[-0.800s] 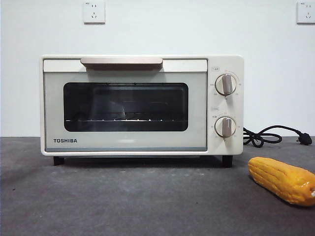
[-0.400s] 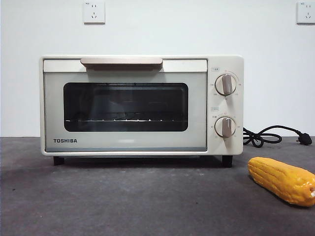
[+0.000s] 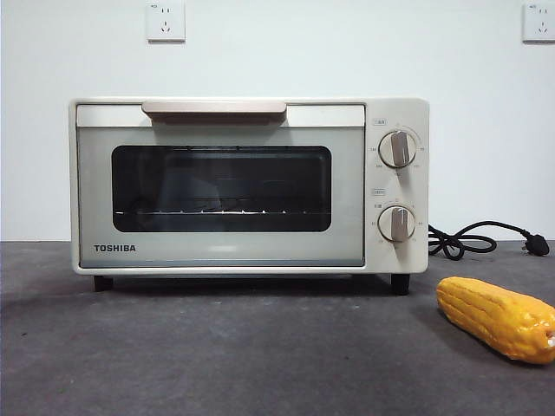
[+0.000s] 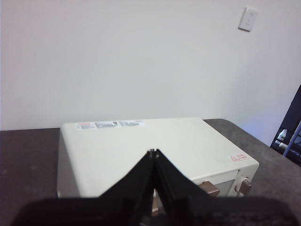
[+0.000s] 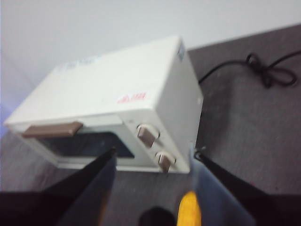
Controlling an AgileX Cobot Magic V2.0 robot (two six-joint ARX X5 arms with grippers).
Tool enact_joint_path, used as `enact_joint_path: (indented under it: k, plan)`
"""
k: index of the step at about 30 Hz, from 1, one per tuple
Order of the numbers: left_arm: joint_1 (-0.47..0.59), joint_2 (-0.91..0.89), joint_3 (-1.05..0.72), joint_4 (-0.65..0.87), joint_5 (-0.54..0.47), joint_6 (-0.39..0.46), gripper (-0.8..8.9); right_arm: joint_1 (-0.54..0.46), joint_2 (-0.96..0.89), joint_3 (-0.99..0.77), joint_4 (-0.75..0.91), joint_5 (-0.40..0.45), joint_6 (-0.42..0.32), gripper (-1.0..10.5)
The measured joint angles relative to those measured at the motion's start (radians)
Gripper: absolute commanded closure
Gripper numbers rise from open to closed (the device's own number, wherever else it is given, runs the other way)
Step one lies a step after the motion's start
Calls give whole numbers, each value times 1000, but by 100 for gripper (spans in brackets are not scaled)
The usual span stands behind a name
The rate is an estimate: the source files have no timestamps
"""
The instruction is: Take the corn from the table,put the corn in the oven
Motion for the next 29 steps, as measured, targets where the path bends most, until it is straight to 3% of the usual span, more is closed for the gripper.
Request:
enact_joint_path:
  k: [8, 18, 23, 29]
  plan:
    - [0, 59, 84, -31, 25, 23, 817, 77, 199, 101, -133, 15, -60, 568]
    - [-2, 87, 88, -62, 25, 24, 817, 409, 415, 101, -141, 372, -57, 568]
    - [-2, 86, 88, -68, 26, 24, 817, 515, 532, 101, -157, 468, -40, 568]
    - [-2, 86, 88, -68, 25, 24, 817, 531, 650, 101, -188, 513, -36, 568]
